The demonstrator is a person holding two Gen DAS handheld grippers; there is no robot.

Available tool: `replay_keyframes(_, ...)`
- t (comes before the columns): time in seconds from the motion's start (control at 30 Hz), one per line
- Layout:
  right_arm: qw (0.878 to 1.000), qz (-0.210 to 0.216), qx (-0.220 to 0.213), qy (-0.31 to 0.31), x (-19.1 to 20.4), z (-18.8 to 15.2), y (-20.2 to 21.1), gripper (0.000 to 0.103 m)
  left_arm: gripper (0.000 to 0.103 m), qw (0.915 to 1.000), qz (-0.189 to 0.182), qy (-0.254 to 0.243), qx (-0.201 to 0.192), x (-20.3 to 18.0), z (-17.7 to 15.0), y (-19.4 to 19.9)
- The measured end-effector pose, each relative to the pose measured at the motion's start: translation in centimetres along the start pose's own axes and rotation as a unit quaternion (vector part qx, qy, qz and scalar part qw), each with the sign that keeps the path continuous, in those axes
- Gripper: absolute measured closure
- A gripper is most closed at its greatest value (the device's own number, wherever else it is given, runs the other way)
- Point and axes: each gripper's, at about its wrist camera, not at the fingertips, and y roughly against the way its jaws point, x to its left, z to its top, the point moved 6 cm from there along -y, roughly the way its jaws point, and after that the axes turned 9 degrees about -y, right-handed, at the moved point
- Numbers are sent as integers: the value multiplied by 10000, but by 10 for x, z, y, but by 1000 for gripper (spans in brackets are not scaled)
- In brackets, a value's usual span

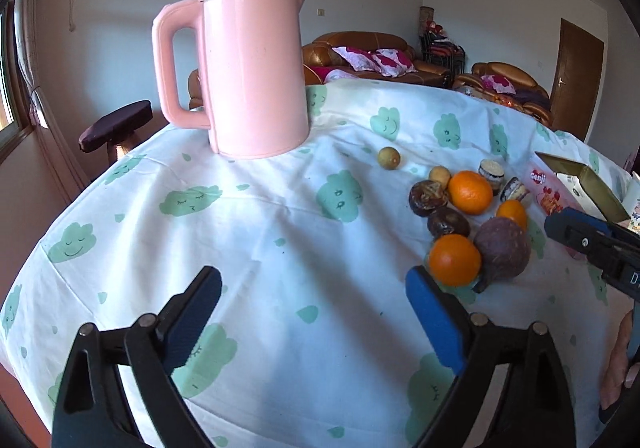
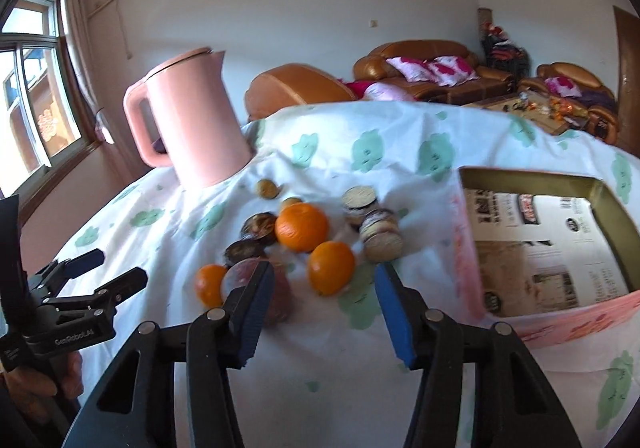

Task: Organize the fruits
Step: 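Grasp the large purple fruit with the right tool while the left tool grasps an orange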

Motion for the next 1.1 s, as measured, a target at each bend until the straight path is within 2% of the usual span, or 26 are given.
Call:
replay_keyframes(0.1,9983,416,370,161,25,-11,-13,48,9,10000,-66,-33,51,1,-4,0)
replay_keyframes(0.23,9967,161,746,259,40,-20,-37,47,11,9995,-171,-279,-8,-7,-1,6)
replay_keyframes(0.3,9952,48,941,266,38,-23,-49,47,11,9988,-194,-432,-81,-13,2,9)
replay_keyframes(0.5,9906,440,1277,-213,26,-23,-55,50,11,9978,-323,-571,-70,-28,9,9)
replay_keyframes(0.67,9886,535,1371,-305,22,-26,-45,50,11,9967,-478,-651,-47,-42,14,8)
replay_keyframes(0.77,9932,464,1034,-278,18,-15,-27,50,11,9959,-574,-697,-73,-51,20,6)
replay_keyframes(0.9,9984,438,302,-201,11,11,11,50,11,9945,-823,-650,86,-68,29,-10)
replay_keyframes(1.0,9995,-44,-319,-65,-4,28,35,50,24,9933,-907,-616,363,-81,30,-32)
replay_keyframes(1.1,9972,-315,-664,-142,-27,40,52,50,41,9919,-931,-594,625,-88,26,-51)
